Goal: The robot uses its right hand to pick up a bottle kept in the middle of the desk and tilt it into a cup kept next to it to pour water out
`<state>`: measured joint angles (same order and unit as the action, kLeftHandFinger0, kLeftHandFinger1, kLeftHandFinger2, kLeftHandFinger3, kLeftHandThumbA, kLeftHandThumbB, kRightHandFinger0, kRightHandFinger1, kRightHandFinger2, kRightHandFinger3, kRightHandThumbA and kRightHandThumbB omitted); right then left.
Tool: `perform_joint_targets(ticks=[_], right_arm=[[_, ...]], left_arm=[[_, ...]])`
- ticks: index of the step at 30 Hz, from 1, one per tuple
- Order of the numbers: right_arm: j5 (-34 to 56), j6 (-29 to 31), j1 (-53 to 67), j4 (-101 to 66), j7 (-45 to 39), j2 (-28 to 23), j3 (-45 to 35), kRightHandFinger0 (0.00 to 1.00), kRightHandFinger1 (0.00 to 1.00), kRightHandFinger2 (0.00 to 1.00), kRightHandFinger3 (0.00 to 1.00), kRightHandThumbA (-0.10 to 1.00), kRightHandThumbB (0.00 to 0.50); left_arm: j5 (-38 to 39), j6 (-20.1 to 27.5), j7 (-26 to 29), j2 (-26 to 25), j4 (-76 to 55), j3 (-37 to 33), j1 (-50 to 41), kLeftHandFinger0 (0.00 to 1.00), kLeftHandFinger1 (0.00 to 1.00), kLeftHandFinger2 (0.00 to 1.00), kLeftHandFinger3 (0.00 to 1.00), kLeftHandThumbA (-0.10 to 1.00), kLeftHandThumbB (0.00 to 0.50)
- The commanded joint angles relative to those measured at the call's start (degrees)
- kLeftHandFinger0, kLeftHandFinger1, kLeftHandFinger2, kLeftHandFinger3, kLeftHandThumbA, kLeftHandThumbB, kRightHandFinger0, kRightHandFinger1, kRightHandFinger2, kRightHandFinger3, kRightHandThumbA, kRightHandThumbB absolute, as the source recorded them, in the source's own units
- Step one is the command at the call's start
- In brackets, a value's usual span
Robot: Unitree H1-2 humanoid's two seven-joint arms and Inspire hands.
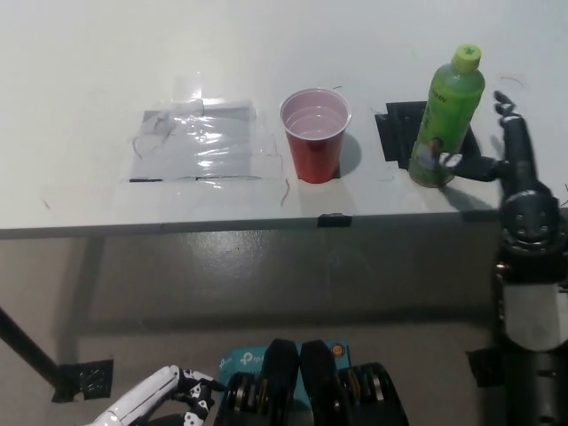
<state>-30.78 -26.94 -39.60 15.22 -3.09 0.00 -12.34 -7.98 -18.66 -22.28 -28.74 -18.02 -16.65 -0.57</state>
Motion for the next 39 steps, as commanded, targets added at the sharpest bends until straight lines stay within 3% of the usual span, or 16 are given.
perform_joint_targets(ticks=[1, 4, 9, 11, 17, 19, 24, 29, 32, 33, 34, 35, 36, 37, 38, 39], right_arm=[[-4.1, 0.0, -3.8, -1.1, 0.8, 1.0, 2.3, 1.0, 1.0, 1.0, 1.0, 0.93, 0.5], [-4.8, 0.0, -4.0, -0.8, 0.7, 0.8, 2.7, 1.0, 1.0, 1.0, 1.0, 0.93, 0.5], [-3.0, 0.0, -5.6, 2.2, 3.0, 0.2, 1.9, 1.0, 1.0, 1.0, 1.0, 0.82, 0.5], [-2.5, 0.0, -5.3, 2.7, 3.7, 0.1, 1.6, 1.0, 1.0, 1.0, 1.0, 0.82, 0.5], [0.9, 0.6, -8.4, 9.6, 10.7, -0.6, 1.1, 1.0, 1.0, 1.0, 1.0, 0.78, 0.5], [3.9, 3.2, -10.6, 14.4, 14.3, -0.4, -1.3, 1.0, 1.0, 1.0, 1.0, 0.75, 0.5], [8.4, 6.3, -14.9, 22.4, 18.1, -1.1, -4.1, 1.0, 1.0, 1.0, 1.0, 0.79, 0.5], [11.6, 7.5, -18.6, 26.6, 21.2, 0.5, -5.3, 1.0, 1.0, 1.0, 1.0, 0.76, 0.5], [14.6, 10.2, -18.9, 26.8, 22.1, 1.7, -6.3, 1.0, 1.0, 1.0, 1.0, 0.68, 0.5], [16.1, 13.7, -18.5, 26.8, 21.9, 2.3, -6.4, 1.0, 1.0, 1.0, 1.0, 0.6, 0.437], [16.2, 18.2, -17.7, 27.0, 22.1, 2.3, -5.4, 0.91, 1.0, 1.0, 1.0, 0.57, 0.343], [15.0, 19.0, -17.6, 27.3, 24.1, 2.4, -4.6, 0.67, 0.82, 1.0, 1.0, 0.58, 0.28], [14.5, 19.1, -17.0, 27.0, 24.9, 2.4, -4.3, 0.53, 0.65, 0.86, 1.0, 0.58, 0.252], [14.3, 20.4, -16.5, 26.7, 26.1, 2.7, -4.0, 0.43, 0.49, 0.68, 1.0, 0.52, 0.137], [13.8, 23.6, -15.9, 26.2, 28.0, 3.0, -3.6, 0.15, 0.19, 0.36, 1.0, 0.36, 0.021], [13.3, 26.0, -15.3, 25.9, 29.0, 2.9, -2.9, 0.01, 0.01, 0.19, 1.0, -0.05, 0.001]], left_arm=[[-0.2, -0.7, -1.2, -0.4, -2.2, 0.4, 0.4, 0.75, 0.71, 0.76, 0.98, 0.9, 0.337], [-0.5, -1.0, -1.3, -0.4, -2.2, 0.4, 0.5, 0.75, 0.71, 0.76, 0.98, 0.92, 0.344], [-0.1, -0.1, -1.5, -0.4, -1.6, 0.5, 0.5, 0.76, 0.73, 0.78, 0.99, 0.94, 0.353], [-0.5, -0.1, -1.6, -0.3, -1.6, 0.0, 0.2, 0.77, 0.73, 0.78, 0.99, 0.96, 0.377], [-1.0, 0.1, -2.1, -0.2, -1.4, -0.7, 0.3, 0.79, 0.73, 0.77, 0.97, 0.96, 0.369], [-0.9, 0.4, -2.0, -0.2, -1.5, -0.7, 0.3, 0.81, 0.73, 0.77, 0.97, 0.96, 0.375], [-0.6, -0.6, -3.2, -0.2, -1.3, -1.3, 1.3, 0.86, 0.75, 0.79, 0.98, 0.95, 0.386], [-1.4, -0.1, -3.2, 0.4, -0.5, -2.0, 2.0, 0.81, 0.73, 0.75, 0.95, 0.96, 0.384], [-1.8, -0.8, -3.7, 0.5, -0.7, -2.3, 2.5, 0.86, 0.74, 0.75, 0.95, 1.0, 0.408], [-1.9, -0.8, -3.8, 0.4, -0.7, -2.3, 2.6, 0.87, 0.75, 0.76, 0.96, 1.0, 0.408], [-2.0, -0.8, -3.9, 0.4, -0.8, -2.3, 2.6, 0.87, 0.75, 0.76, 0.96, 1.0, 0.408], [-2.1, -0.7, -3.9, 0.3, -0.8, -2.3, 2.6, 0.86, 0.75, 0.76, 0.96, 1.0, 0.414], [-2.2, -0.7, -4.0, 0.4, -0.9, -2.5, 2.5, 0.85, 0.75, 0.76, 0.97, 1.0, 0.412], [-2.3, -0.5, -3.9, 0.5, -0.6, -2.6, 2.4, 0.84, 0.74, 0.76, 0.97, 1.0, 0.405], [-2.3, -0.8, -4.0, 0.5, -0.7, -2.6, 2.4, 0.84, 0.74, 0.77, 0.97, 1.0, 0.412], [-2.2, -1.3, -3.9, 0.7, -0.5, -2.4, 2.4, 0.87, 0.75, 0.76, 0.97, 1.0, 0.428]])
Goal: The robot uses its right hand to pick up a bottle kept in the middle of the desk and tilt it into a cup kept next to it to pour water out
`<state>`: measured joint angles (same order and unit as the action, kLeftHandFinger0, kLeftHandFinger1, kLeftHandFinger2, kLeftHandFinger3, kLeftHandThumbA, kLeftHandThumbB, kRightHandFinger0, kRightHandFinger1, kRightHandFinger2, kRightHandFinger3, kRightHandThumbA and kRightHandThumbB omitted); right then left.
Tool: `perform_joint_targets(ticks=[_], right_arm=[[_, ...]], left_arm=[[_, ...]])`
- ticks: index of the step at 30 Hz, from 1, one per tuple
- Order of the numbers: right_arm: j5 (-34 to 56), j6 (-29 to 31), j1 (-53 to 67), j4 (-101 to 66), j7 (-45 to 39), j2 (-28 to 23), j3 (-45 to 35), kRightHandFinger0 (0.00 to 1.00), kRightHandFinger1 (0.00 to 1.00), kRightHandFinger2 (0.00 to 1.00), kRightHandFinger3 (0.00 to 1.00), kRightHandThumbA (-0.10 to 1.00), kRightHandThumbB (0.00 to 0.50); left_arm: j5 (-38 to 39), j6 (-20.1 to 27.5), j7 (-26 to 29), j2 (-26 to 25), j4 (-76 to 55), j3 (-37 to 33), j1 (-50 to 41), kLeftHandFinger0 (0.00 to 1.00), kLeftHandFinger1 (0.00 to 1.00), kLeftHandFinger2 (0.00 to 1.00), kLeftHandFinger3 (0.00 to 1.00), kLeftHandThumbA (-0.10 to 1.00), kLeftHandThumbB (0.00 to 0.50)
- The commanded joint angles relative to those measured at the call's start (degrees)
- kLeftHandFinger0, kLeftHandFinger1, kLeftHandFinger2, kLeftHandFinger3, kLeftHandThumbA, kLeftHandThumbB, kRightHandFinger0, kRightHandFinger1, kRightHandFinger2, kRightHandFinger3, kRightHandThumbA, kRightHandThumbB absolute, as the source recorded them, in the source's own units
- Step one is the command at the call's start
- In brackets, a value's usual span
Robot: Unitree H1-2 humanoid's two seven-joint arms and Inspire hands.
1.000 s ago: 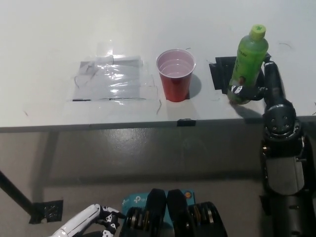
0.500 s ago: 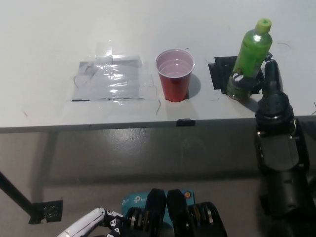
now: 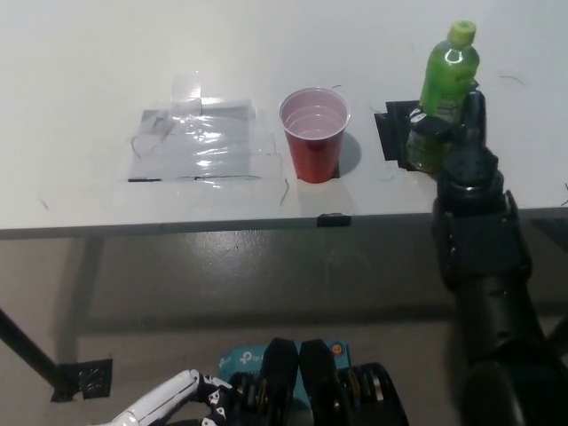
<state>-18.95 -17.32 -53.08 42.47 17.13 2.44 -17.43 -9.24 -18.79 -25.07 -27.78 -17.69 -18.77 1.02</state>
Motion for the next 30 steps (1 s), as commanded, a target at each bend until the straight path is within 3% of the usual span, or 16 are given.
perform_joint_targets(ticks=[1, 2, 4, 5, 13, 14, 20, 23, 26, 27, 28, 30], right_arm=[[1.1, 17.8, -1.3, -1.8, 8.4, -0.1, 2.9, 0.0, 0.0, 0.01, 0.84, -0.1, 0.0], [0.5, 18.9, -0.7, -2.3, 8.1, -0.6, 3.8, 0.0, 0.0, 0.0, 0.67, -0.1, 0.0], [0.0, 20.8, 0.3, -3.5, 7.2, -1.4, 5.2, 0.0, 0.0, 0.0, 0.5, -0.1, 0.0], [-0.4, 20.9, 0.5, -3.7, 7.1, -1.7, 5.7, 0.0, 0.0, 0.0, 0.47, -0.1, 0.0], [-8.7, 20.1, 4.4, -10.6, 3.5, -9.6, 18.3, 0.0, 0.0, 0.0, 0.43, -0.1, 0.0], [-10.6, 19.6, 5.0, -12.6, 2.4, -11.4, 20.7, 0.0, 0.0, 0.0, 0.43, -0.1, 0.026], [-19.0, 19.1, 5.5, -16.9, 0.0, -19.0, 33.3, 0.0, 0.0, 0.0, 0.46, -0.1, 0.0], [-23.9, 21.0, 4.9, -17.6, 0.0, -22.6, 39.6, 0.0, 0.06, 0.08, 0.46, -0.1, 0.009], [-26.4, 22.5, 3.8, -16.9, 1.1, -24.4, 43.4, 0.0, 0.08, 0.08, 0.44, -0.06, 0.018], [-27.4, 22.4, 3.3, -16.8, 0.8, -25.0, 44.8, 0.0, 0.09, 0.09, 0.45, -0.03, 0.057], [-27.5, 22.6, 2.9, -16.4, 0.9, -25.0, 45.5, 0.0, 0.09, 0.09, 0.45, -0.03, 0.059], [-30.0, 21.9, 1.8, -16.3, 0.8, -25.7, 47.8, 0.0, 0.09, 0.08, 0.46, -0.01, 0.114]], left_arm=[[-0.4, -0.9, -1.2, -0.2, -0.7, -0.2, 0.8, 0.88, 0.75, 0.76, 0.97, 0.99, 0.414], [-0.7, -0.6, -1.3, -0.4, -0.6, -0.3, 0.8, 0.88, 0.75, 0.76, 0.97, 1.0, 0.407], [-1.3, -0.5, -1.1, -0.4, -0.7, -0.5, 0.9, 0.88, 0.75, 0.76, 0.97, 1.0, 0.418], [-1.3, -0.4, -1.1, -0.5, -0.7, -0.5, 0.9, 0.88, 0.75, 0.76, 0.97, 1.0, 0.412], [-0.9, -1.3, -1.7, -0.9, -0.9, 0.2, 1.1, 0.86, 0.76, 0.78, 0.97, 0.99, 0.411], [-0.8, -1.0, -1.6, -0.8, -0.8, 0.3, 1.1, 0.85, 0.75, 0.77, 0.96, 0.98, 0.403], [-1.1, -0.7, -2.0, -1.1, -0.8, 0.8, 1.3, 0.84, 0.75, 0.77, 0.95, 0.98, 0.396], [-0.7, -0.8, -2.5, -1.4, -0.6, 0.9, 1.4, 0.83, 0.75, 0.77, 0.96, 0.98, 0.387], [-0.7, -0.5, -2.5, -1.2, -0.6, 1.0, 1.4, 0.83, 0.74, 0.77, 0.96, 0.98, 0.385], [-0.9, -0.5, -2.4, -1.3, -0.6, 1.0, 1.4, 0.84, 0.74, 0.77, 0.95, 0.98, 0.4], [-1.0, -1.2, -2.6, -1.6, -0.7, 1.1, 1.5, 0.84, 0.74, 0.77, 0.95, 0.98, 0.405], [-0.6, -0.7, -2.6, -1.3, -0.5, 1.4, 1.3, 0.85, 0.74, 0.77, 0.94, 0.97, 0.39]])
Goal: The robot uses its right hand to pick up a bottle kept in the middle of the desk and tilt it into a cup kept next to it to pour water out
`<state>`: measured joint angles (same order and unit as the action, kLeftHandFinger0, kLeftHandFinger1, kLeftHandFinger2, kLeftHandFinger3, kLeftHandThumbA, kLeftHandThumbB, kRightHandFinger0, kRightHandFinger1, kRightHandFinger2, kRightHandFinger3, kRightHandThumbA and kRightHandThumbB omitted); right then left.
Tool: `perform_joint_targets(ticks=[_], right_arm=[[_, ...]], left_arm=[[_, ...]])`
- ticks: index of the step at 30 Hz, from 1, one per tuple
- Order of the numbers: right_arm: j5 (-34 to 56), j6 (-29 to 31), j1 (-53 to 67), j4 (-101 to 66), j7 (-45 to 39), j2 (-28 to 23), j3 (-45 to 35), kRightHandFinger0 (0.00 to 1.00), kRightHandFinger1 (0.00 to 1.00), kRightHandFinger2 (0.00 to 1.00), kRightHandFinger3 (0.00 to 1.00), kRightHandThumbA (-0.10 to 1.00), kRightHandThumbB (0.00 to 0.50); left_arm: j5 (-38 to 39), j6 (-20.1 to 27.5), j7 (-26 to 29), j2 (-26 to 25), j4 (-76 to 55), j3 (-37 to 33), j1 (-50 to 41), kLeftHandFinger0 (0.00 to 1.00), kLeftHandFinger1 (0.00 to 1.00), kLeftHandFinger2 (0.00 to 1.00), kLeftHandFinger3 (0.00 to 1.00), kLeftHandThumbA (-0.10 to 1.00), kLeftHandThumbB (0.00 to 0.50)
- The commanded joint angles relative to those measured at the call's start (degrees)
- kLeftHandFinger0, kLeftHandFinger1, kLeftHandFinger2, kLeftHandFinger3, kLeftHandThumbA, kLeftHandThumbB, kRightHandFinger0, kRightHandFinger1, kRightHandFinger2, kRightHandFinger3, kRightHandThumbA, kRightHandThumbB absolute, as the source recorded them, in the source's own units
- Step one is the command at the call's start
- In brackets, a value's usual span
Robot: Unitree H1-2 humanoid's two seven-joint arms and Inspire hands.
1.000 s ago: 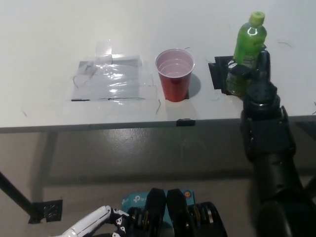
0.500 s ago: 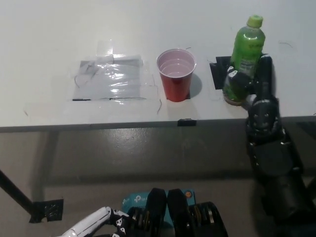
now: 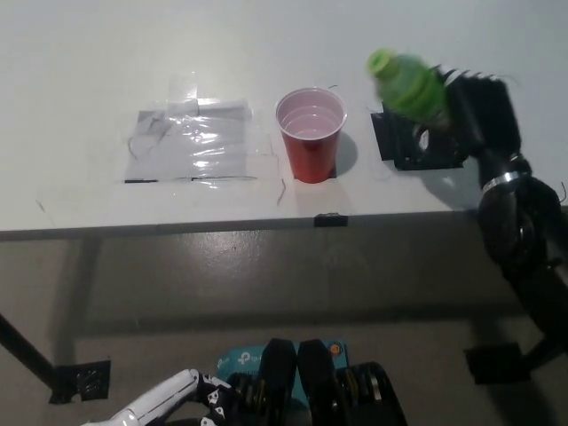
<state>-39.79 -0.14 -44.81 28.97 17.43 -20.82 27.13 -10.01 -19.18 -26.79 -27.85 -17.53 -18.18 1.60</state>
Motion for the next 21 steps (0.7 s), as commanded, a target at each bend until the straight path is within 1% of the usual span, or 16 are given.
perform_joint_targets(ticks=[1, 2, 3, 5, 7, 9, 10, 12, 13, 14, 15, 16, 17, 18, 19, 21], right_arm=[[-9.4, 4.7, -6.7, -2.7, 0.6, -2.6, 3.6, 0.0, 0.09, 0.08, 0.46, 0.01, 0.115], [-10.2, 3.8, -7.4, -2.5, -0.4, -2.6, 4.6, 0.0, 0.1, 0.09, 0.46, 0.05, 0.104], [-10.2, 3.8, -7.4, -2.5, -0.3, -2.6, 4.8, 0.0, 0.11, 0.11, 0.46, 0.05, 0.103], [-10.2, 2.5, -8.2, -2.8, -2.3, -1.8, 5.2, 0.0, 0.08, 0.07, 0.46, 0.04, 0.104], [-10.4, 2.2, -8.3, -2.6, -2.5, -1.4, 5.1, 0.0, 0.06, 0.05, 0.45, 0.04, 0.119], [-11.0, 1.8, -8.4, -2.4, -2.8, -0.9, 5.1, 0.0, 0.04, 0.02, 0.45, 0.02, 0.135], [-11.1, 1.6, -8.6, -2.1, -3.1, -0.6, 5.1, 0.0, 0.03, 0.02, 0.45, 0.01, 0.135], [-11.1, 0.6, -8.8, -2.2, -5.3, -0.3, 4.8, 0.0, 0.04, 0.02, 0.47, 0.02, 0.132], [-11.5, -0.2, -9.0, -2.4, -6.0, -0.3, 4.7, 0.0, 0.02, 0.0, 0.46, 0.01, 0.137], [-11.5, -0.4, -9.3, -1.8, -6.6, -0.2, 4.5, 0.0, 0.03, 0.01, 0.45, 0.0, 0.15], [-12.0, -1.1, -9.8, -1.6, -7.5, -0.3, 4.6, 0.0, 0.04, 0.02, 0.47, 0.0, 0.135], [-12.2, -1.1, -9.7, -1.7, -7.6, -0.2, 4.5, 0.0, 0.05, 0.03, 0.47, 0.0, 0.135], [-12.6, -3.2, -10.3, -1.5, -9.7, -0.3, 4.1, 0.0, 0.09, 0.06, 0.51, 0.06, 0.134], [-12.7, -3.2, -10.6, -0.8, -9.2, -0.4, 3.8, 0.0, 0.07, 0.05, 0.5, 0.04, 0.141], [-12.6, -2.8, -10.9, 0.1, -8.5, -0.5, 3.5, 0.0, 0.09, 0.08, 0.47, 0.02, 0.142], [-13.2, -2.6, -11.7, 1.7, -8.1, -1.3, 3.5, 0.0, 0.09, 0.08, 0.45, -0.01, 0.147]], left_arm=[[0.3, -0.4, -0.9, -1.2, -0.6, 0.9, 0.7, 0.84, 0.74, 0.77, 0.94, 0.96, 0.389], [-0.1, 0.1, -1.0, -1.4, -0.4, 0.8, 0.7, 0.84, 0.74, 0.77, 0.95, 0.98, 0.393], [-0.1, 0.0, -1.0, -1.4, -0.4, 0.8, 0.7, 0.84, 0.74, 0.78, 0.96, 0.98, 0.386], [-0.3, 0.0, -1.0, -1.4, -0.6, 0.8, 0.6, 0.84, 0.74, 0.77, 0.96, 0.98, 0.391], [0.1, -0.3, -1.0, -1.2, -0.6, 0.9, 0.6, 0.85, 0.75, 0.77, 0.95, 0.96, 0.394], [0.1, 0.1, -1.2, -1.3, -0.2, 0.7, 0.8, 0.86, 0.75, 0.76, 0.95, 0.97, 0.388], [-0.2, -0.3, -1.1, -1.3, -0.3, 0.7, 0.7, 0.89, 0.75, 0.76, 0.96, 0.97, 0.397], [-0.2, -0.7, -1.3, -1.4, -0.6, 0.6, 0.8, 0.89, 0.76, 0.77, 0.96, 0.97, 0.393], [-0.2, -0.9, -1.4, -1.4, -0.9, 0.6, 0.9, 0.89, 0.76, 0.77, 0.96, 0.97, 0.388], [-0.1, -0.6, -1.4, -1.5, -1.0, 0.6, 1.0, 0.88, 0.76, 0.77, 0.96, 0.96, 0.372], [-0.2, -0.5, -1.4, -1.5, -0.9, 0.6, 1.0, 0.88, 0.76, 0.77, 0.96, 0.97, 0.379], [-0.2, -0.5, -1.4, -1.5, -0.9, 0.6, 1.0, 0.88, 0.76, 0.77, 0.97, 0.97, 0.379], [0.2, -0.5, -1.5, -1.5, -0.8, 0.7, 1.0, 0.88, 0.76, 0.77, 0.96, 0.97, 0.383], [0.1, -0.4, -1.5, -1.5, -0.7, 0.6, 1.1, 0.88, 0.76, 0.77, 0.96, 0.97, 0.386], [0.1, -0.5, -1.6, -1.5, -0.7, 0.6, 1.1, 0.88, 0.76, 0.77, 0.96, 0.97, 0.387], [-0.1, -0.9, -1.6, -1.6, -0.7, 0.5, 1.1, 0.9, 0.77, 0.79, 0.98, 0.96, 0.377]])
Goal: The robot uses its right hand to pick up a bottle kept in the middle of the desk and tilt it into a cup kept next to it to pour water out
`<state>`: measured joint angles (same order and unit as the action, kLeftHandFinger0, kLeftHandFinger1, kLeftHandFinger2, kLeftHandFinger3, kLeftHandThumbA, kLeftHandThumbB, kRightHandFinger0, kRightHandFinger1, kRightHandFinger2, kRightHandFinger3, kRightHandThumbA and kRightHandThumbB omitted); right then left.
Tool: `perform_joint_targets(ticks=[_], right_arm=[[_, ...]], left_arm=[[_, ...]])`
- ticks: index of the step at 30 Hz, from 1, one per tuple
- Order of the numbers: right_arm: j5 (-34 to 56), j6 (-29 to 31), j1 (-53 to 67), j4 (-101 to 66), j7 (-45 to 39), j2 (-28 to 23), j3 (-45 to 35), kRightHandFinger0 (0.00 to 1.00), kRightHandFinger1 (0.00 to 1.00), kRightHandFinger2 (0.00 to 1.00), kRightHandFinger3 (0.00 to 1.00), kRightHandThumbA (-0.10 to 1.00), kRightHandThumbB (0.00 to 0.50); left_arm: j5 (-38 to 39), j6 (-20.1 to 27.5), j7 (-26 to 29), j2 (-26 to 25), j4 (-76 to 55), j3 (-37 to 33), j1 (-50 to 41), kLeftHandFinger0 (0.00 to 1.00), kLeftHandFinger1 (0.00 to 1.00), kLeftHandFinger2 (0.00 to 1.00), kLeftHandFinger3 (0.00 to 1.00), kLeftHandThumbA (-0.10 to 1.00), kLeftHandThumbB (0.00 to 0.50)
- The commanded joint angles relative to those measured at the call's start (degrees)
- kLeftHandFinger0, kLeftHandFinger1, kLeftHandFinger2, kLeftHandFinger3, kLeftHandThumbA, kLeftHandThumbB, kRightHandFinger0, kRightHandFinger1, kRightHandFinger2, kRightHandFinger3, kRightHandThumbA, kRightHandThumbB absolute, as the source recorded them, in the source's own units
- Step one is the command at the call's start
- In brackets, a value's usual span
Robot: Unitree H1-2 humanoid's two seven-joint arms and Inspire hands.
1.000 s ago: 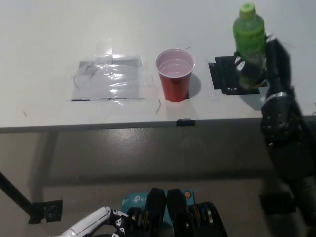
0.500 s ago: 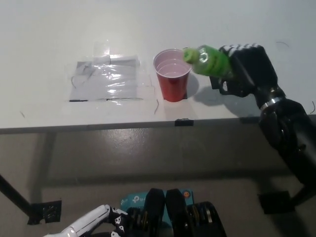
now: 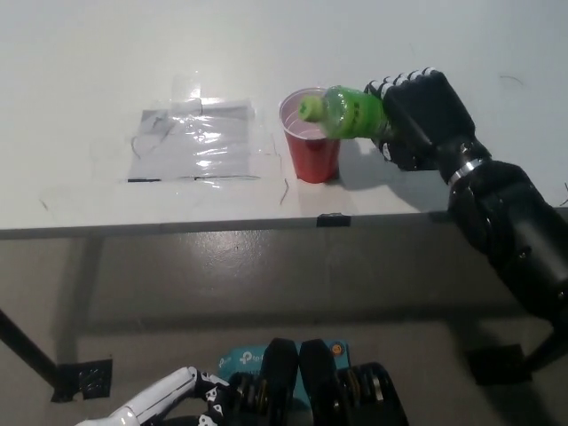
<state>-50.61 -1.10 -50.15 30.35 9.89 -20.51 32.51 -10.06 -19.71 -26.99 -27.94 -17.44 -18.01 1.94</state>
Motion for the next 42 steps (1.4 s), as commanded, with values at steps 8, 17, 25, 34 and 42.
perform_joint_targets(ticks=[8, 17, 25, 34, 42], right_arm=[[-4.5, -3.4, -7.1, 1.5, -1.8, -2.4, -1.4, 0.0, 0.18, 0.3, 0.41, -0.04, 0.183], [-10.5, -5.2, -10.1, 2.8, -3.6, -2.8, 1.6, 0.0, 0.08, 0.25, 0.35, -0.09, 0.111], [-17.8, -0.8, -12.3, 2.0, -0.8, -6.5, 7.9, 0.0, 0.29, 0.42, 0.03, -0.1, 0.136], [-24.3, 1.4, -14.6, 2.1, 2.0, -11.4, 11.4, 0.0, 0.27, 0.37, 0.09, -0.09, 0.122], [-24.0, 2.6, -15.4, 1.4, 1.0, -13.7, 9.8, 0.0, 0.26, 0.34, 0.09, -0.1, 0.096]], left_arm=[[0.0, -0.2, -1.5, -1.6, -1.1, 0.1, 0.8, 0.89, 0.77, 0.77, 0.97, 0.96, 0.372], [-0.2, -0.7, -1.9, -2.0, -1.6, 0.2, 1.2, 0.9, 0.78, 0.78, 0.98, 0.96, 0.365], [0.0, -1.0, -2.0, -2.1, -1.7, 0.8, 1.2, 0.89, 0.77, 0.78, 0.97, 0.97, 0.379], [-0.3, -1.4, -2.1, -2.8, -2.5, 0.9, 1.4, 0.9, 0.78, 0.78, 0.98, 0.99, 0.383], [0.2, -0.5, -2.0, -2.8, -2.0, 0.9, 1.4, 0.91, 0.77, 0.78, 0.98, 0.99, 0.387]])
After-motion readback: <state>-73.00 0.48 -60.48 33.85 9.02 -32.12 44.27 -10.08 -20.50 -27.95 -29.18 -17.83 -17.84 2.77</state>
